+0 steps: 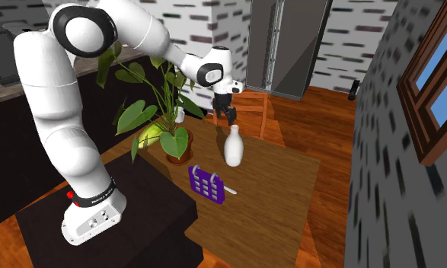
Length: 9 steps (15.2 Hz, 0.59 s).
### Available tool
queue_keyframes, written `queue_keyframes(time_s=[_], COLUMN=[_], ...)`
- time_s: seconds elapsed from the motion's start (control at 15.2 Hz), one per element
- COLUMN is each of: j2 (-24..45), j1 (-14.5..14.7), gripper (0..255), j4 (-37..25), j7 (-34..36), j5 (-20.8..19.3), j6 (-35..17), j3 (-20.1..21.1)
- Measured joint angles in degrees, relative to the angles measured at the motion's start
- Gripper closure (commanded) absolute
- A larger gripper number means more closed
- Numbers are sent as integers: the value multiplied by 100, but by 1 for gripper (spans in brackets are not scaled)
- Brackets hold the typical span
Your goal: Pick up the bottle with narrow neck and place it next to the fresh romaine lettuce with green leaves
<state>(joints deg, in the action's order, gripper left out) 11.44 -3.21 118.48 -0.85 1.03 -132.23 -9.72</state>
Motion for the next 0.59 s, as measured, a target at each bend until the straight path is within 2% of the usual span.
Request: queue_keyframes(time_s=[0.33,0.59], j2=[1066,1419], j1=[-163,-213], gripper=[0,0], j4=[-871,-1037], j7=[-247,-305], j5=[304,384], j6=[-232,-424], j3=[64,102])
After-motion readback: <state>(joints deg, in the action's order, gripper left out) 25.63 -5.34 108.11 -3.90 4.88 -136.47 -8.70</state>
